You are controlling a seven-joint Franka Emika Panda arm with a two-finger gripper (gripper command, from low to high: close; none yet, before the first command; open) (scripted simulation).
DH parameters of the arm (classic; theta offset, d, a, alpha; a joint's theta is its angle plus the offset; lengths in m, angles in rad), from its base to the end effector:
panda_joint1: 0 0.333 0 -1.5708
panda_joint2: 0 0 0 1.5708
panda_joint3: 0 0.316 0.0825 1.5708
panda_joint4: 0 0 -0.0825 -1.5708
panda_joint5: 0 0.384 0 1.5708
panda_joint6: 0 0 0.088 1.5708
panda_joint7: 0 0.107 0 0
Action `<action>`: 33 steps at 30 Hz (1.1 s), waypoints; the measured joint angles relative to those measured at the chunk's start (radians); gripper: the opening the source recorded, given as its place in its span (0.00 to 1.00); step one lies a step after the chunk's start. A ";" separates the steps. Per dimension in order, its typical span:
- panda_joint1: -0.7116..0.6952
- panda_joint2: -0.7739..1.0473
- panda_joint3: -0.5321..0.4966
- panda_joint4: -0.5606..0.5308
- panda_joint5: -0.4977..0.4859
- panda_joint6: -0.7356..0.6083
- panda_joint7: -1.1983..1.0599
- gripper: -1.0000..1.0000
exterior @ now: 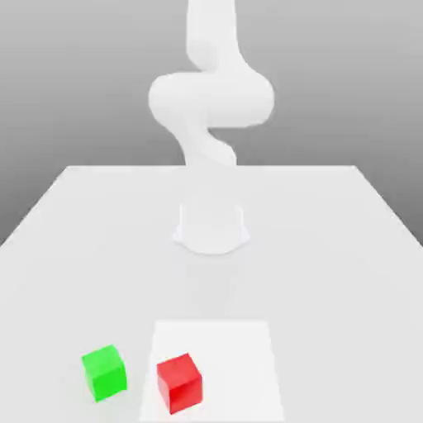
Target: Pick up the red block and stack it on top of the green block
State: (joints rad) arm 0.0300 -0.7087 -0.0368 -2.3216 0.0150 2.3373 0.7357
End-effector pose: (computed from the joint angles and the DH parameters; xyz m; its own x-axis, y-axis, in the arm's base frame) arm 0.3810 -0.0071 0.6708 0.5564 -0.6889 0.4646 -0.5017 -0.7242 -0.4731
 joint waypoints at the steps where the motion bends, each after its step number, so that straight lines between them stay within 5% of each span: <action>1: 0.013 0.039 -0.016 -0.009 0.007 0.016 -0.028 0.50; 18: 0.114 0.660 -0.164 -0.154 0.120 0.266 -0.472 0.50; 24: 0.095 0.867 -0.169 -0.204 0.085 0.362 -0.571 0.50; 29: 0.048 1.046 -0.112 -0.185 0.147 0.501 -0.632 0.50; 30: 0.040 1.068 -0.101 -0.182 0.156 0.519 -0.639 0.00; 33: 0.039 1.068 -0.101 -0.182 0.155 0.518 -0.639 0.00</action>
State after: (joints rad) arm 0.0695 0.3591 -0.1379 -2.5033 0.1705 2.8556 0.0966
